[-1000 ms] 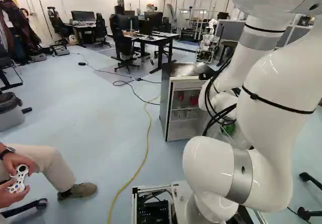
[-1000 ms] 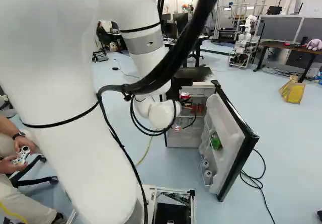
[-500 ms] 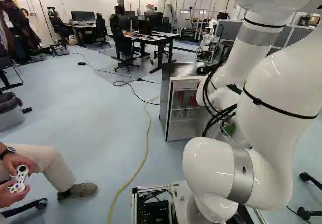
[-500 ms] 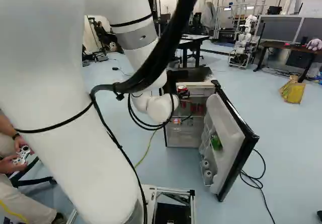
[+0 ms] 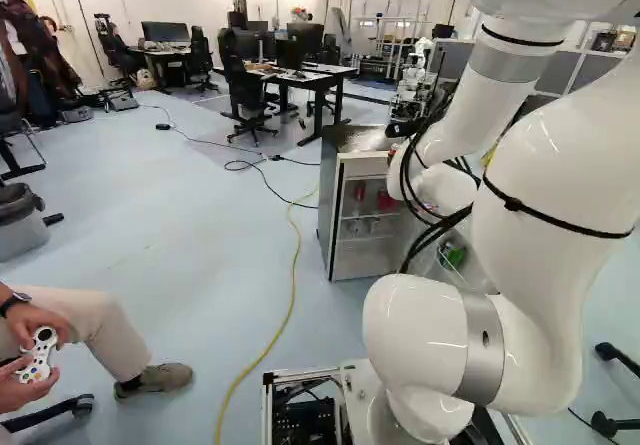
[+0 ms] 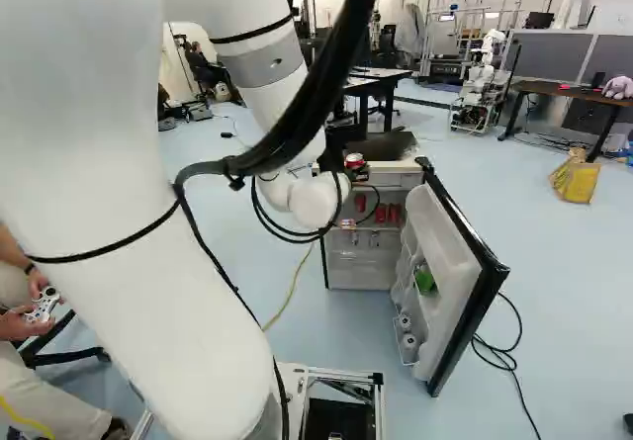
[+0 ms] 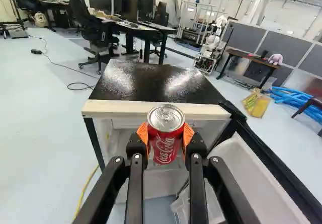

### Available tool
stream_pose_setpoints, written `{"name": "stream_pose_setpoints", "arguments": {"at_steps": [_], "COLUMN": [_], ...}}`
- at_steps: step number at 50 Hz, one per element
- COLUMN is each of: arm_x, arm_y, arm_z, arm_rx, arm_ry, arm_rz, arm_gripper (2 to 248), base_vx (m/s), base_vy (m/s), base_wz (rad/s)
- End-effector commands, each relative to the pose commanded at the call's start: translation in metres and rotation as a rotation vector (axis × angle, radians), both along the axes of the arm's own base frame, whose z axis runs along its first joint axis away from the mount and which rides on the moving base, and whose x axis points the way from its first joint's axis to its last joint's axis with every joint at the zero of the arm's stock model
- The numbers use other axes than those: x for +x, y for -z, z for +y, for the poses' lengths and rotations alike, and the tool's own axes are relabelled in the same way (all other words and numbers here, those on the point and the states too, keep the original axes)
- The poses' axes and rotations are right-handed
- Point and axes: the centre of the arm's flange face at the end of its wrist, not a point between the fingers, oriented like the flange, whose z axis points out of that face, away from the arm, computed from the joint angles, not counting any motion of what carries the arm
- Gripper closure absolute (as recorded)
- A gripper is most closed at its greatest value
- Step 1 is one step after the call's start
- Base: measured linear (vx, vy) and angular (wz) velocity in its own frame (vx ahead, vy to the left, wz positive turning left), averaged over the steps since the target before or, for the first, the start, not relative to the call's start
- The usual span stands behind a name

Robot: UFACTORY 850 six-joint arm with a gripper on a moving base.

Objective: Grab a drink from the fridge

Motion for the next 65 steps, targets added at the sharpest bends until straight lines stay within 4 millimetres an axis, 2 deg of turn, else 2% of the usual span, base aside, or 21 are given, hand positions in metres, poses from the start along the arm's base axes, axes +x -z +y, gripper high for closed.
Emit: {"name": "stream_pose_setpoints", "arguments": {"at_steps": [21, 54, 65], "arm_x": [0.024, 0.047, 0.054], "arm_y": [-0.001, -0.032, -0.035], "arm_z": [0.000, -0.001, -0.002], "arm_rx": [-0.003, -0.034, -0.037], "arm_ry": [-0.024, -0.041, -0.045], "arm_rz": [-0.007, -0.079, -0.087], "arm_gripper": [163, 163, 163], "base_vx": [0.000, 0.000, 0.000], "base_vy": [0.000, 0.000, 0.000], "base_wz": [0.000, 0.000, 0.000]}}
